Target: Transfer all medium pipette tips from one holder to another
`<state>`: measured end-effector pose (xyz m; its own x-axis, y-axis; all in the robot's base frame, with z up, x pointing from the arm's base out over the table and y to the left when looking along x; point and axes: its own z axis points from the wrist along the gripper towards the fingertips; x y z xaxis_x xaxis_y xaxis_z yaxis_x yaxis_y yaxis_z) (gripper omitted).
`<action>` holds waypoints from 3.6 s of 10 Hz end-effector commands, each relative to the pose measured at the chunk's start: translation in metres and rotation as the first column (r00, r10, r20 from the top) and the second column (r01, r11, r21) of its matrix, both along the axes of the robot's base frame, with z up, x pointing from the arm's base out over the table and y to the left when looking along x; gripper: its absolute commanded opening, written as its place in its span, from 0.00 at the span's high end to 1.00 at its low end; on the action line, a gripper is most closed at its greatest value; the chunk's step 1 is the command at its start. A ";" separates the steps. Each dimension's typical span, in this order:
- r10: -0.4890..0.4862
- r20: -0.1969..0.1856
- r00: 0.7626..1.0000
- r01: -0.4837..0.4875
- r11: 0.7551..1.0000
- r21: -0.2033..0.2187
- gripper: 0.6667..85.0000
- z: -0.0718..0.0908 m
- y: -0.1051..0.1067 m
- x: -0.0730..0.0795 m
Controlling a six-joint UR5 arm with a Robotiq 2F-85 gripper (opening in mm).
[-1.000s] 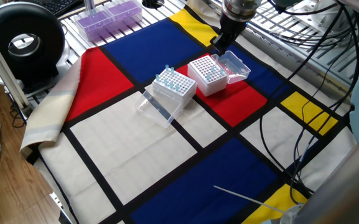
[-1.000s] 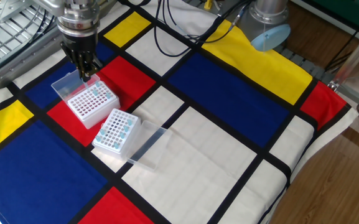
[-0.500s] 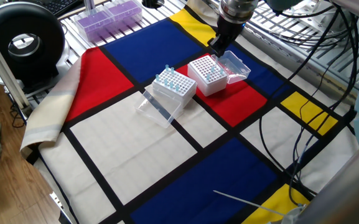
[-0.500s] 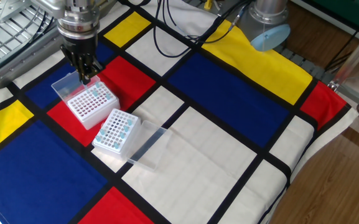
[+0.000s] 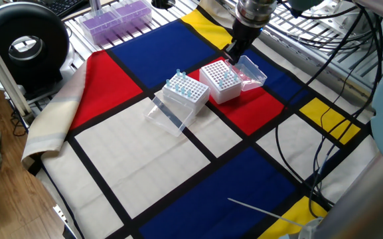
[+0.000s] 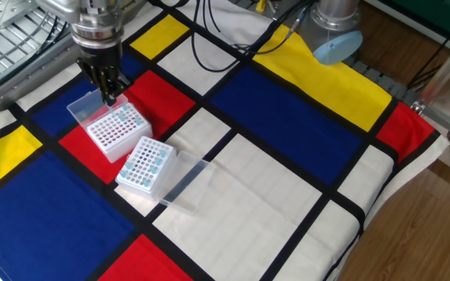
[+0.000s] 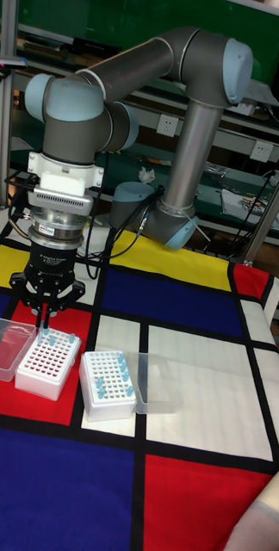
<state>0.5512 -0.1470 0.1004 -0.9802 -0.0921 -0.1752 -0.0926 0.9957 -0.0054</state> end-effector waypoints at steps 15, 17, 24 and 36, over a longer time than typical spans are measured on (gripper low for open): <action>-0.108 -0.017 0.994 0.109 0.994 0.029 0.77 0.012 0.052 0.013; -0.153 -0.013 0.988 0.153 0.988 0.030 0.77 0.015 0.083 0.021; -0.177 -0.008 0.984 0.177 0.979 0.098 0.76 0.015 0.146 0.032; -0.165 0.044 0.985 0.159 0.979 0.128 0.72 -0.020 0.165 0.033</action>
